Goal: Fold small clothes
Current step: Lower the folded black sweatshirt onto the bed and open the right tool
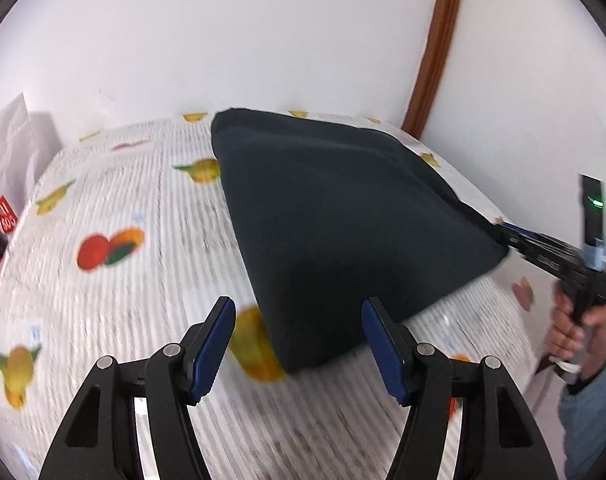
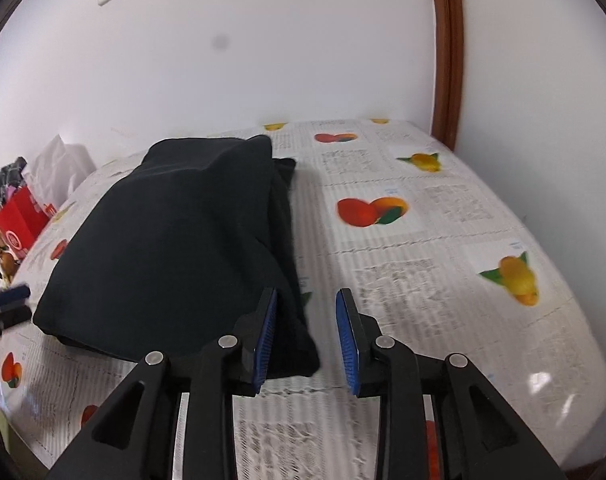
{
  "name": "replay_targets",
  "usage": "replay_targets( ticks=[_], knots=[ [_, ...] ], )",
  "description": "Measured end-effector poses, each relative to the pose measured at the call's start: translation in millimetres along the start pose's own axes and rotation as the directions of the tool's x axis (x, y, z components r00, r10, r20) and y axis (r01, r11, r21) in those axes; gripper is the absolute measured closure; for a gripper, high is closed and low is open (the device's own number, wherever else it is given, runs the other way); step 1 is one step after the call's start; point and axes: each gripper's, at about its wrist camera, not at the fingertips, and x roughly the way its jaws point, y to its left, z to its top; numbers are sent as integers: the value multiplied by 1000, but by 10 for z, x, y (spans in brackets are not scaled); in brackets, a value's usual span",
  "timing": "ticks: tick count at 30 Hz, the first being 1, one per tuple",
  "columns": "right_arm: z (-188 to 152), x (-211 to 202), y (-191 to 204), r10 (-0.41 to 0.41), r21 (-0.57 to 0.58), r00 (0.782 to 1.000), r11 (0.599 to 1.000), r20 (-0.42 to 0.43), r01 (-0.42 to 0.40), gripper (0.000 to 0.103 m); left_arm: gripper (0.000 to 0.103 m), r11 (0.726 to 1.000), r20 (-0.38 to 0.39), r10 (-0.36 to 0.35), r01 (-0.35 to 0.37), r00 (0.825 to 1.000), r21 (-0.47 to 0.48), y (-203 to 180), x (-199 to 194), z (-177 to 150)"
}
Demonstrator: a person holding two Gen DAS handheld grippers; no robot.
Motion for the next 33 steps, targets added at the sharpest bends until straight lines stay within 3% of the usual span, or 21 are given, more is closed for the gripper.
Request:
replay_targets(
  ticks=[3,7,13,15,18,23,25,29,33],
  knots=[
    [54,-75,-13,4,4,1000,1000,16,-5,72,38,996,-23,80,-79,997,39,19,224,107],
    [138,-110,-24,1,-2,1000,1000,25,-1,72,37,999,-99,45,-43,994,24,57,490,59],
    [497,95,23,18,-12,1000,1000,-6,-18,63,39,1000,-65,11,-10,998,24,27,297,230],
    [672,211,78,16,-24,1000,1000,-12,-16,57,39,998,-50,47,-46,998,32,61,283,375],
    [917,435,151,33,-21,999,999,-40,-34,57,39,997,-55,74,-74,996,3,176,354,563],
    [1266,851,239,53,-7,995,999,-88,-54,60,39,996,-84,85,-87,993,-27,354,553,810],
    [1404,1052,261,113,21,987,994,-111,-111,64,39,995,-88,95,-97,992,-22,400,662,887],
    [1578,1377,305,138,61,981,990,-136,-130,64,39,996,-87,78,-82,993,-43,488,863,1029],
    [1715,1812,371,175,107,961,982,-212,-155,64,39,998,-116,38,-44,993,-55,506,1092,1133]
  ],
)
